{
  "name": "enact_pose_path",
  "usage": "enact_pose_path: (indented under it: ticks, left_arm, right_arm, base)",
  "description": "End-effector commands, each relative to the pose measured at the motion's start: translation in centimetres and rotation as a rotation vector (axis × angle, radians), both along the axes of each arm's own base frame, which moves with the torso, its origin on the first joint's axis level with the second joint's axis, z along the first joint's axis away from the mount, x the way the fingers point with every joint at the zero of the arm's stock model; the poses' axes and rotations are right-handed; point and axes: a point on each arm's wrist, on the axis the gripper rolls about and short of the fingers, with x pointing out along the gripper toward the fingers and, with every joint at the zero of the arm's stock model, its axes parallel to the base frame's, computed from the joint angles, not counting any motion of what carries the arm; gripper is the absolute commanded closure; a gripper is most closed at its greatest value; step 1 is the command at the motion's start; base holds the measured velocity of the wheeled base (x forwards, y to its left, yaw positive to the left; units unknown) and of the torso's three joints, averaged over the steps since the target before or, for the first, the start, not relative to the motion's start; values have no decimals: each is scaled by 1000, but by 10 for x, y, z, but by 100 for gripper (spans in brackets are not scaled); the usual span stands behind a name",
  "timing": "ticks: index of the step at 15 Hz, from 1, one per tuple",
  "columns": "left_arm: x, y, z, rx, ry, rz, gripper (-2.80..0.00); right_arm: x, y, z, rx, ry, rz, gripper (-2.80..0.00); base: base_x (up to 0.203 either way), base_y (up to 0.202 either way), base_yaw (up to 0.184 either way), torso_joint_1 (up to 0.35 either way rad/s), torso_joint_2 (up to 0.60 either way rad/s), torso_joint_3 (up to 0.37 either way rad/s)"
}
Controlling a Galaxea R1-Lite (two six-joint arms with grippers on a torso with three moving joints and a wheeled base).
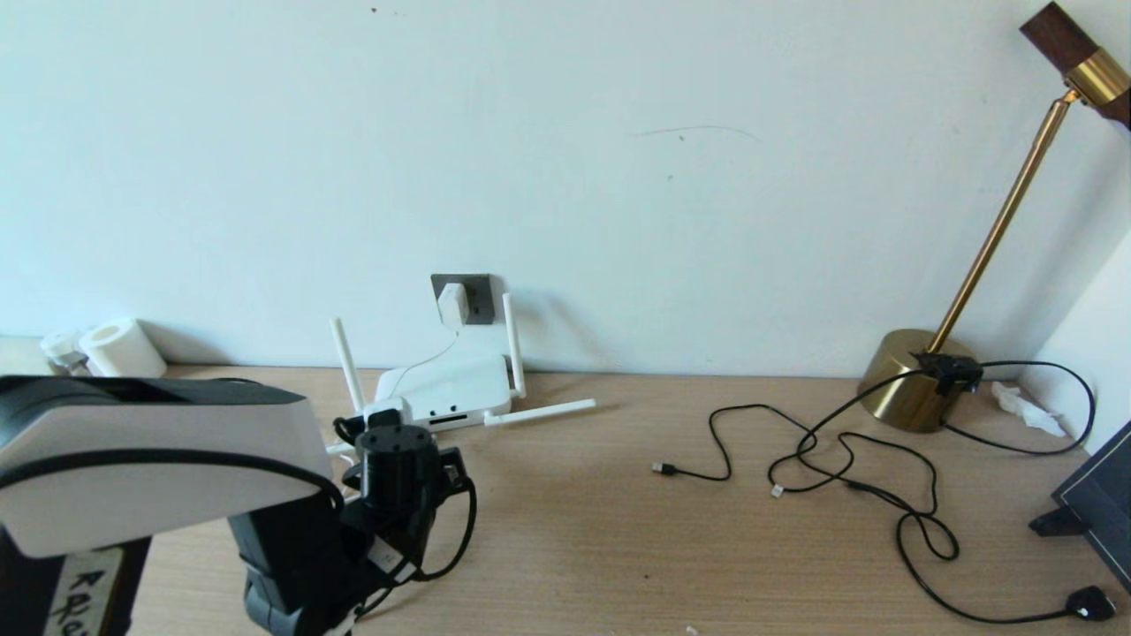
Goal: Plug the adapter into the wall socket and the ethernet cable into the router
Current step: Align cable and router interface
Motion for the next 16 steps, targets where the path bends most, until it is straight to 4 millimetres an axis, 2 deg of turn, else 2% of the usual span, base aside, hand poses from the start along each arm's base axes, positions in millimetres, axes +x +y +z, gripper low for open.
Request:
enact_pose_path:
  ticks: [1, 16]
  left_arm:
    - [2, 0, 1, -5, -10, 6, 0]
    - [6, 1, 1, 9, -15, 5, 0]
  right_arm:
    - [0, 0, 0, 0, 0, 0, -280]
    - [0, 0, 0, 0, 1, 0, -280]
  base:
    - [0, 0, 0, 0, 0, 0]
    - [0, 0, 0, 0, 0, 0]
